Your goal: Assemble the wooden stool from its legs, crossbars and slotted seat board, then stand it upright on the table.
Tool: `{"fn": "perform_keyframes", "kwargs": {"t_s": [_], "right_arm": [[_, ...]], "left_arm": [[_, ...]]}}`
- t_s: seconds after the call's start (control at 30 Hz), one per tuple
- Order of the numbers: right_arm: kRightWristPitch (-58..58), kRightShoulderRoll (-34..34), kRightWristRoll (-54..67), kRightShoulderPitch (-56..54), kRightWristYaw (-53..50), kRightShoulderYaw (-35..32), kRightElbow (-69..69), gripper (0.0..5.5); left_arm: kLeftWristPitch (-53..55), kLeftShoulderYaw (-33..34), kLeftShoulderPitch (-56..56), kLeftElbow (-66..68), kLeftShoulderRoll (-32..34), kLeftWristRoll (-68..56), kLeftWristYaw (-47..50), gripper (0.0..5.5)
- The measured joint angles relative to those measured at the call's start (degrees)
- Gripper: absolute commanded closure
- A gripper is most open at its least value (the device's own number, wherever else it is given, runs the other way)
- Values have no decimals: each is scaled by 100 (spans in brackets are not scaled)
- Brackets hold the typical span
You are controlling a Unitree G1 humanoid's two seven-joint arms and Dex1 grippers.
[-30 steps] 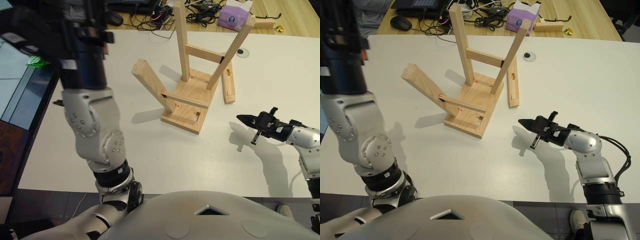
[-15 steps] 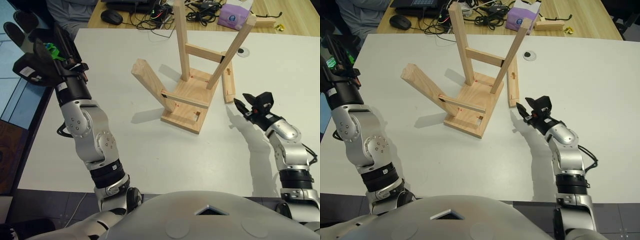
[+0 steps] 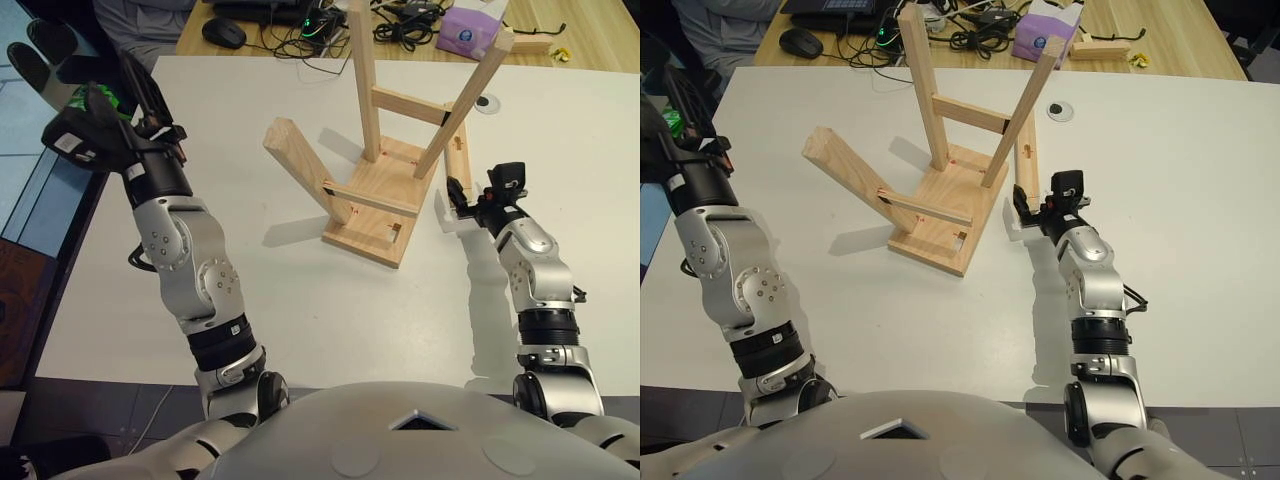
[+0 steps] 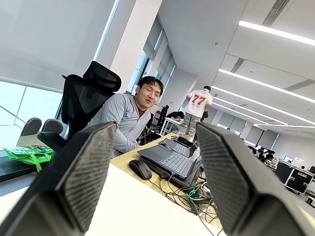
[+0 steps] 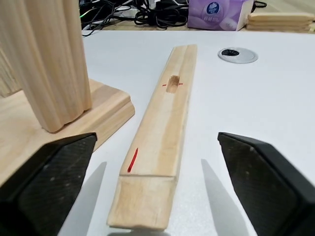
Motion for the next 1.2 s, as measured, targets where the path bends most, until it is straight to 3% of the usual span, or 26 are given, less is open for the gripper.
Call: {"fn": "perform_keyframes", "kwargs": {"t_s": [0.13, 0.4, 0.53, 0.7, 0.87, 1.2], "right_arm": [[525, 0, 69, -163, -105, -125, 36, 15], [1190, -98, 40, -272, -243, -219, 90, 15], [1278, -93, -39, -373, -317, -213, 151, 15], [1210, -92, -154, -422, -359, -211, 261, 15], [1223, -72, -161, -480, -442, -224, 328, 99], [1171, 11, -151, -564, -589, -351, 441, 264]], "left_arm": [[-34, -34, 67, 95, 45, -54, -210, 249], [882, -1207, 1403, 445, 502, -335, -1979, 249], [1320, -1959, 1460, 661, 467, 10, -2048, 249], [1531, -2237, 1431, 876, 341, 367, -1724, 249], [1702, -2512, 1416, 981, 242, 579, -1668, 249], [1684, -2165, 1170, 1304, -75, 651, -1266, 249]]}}
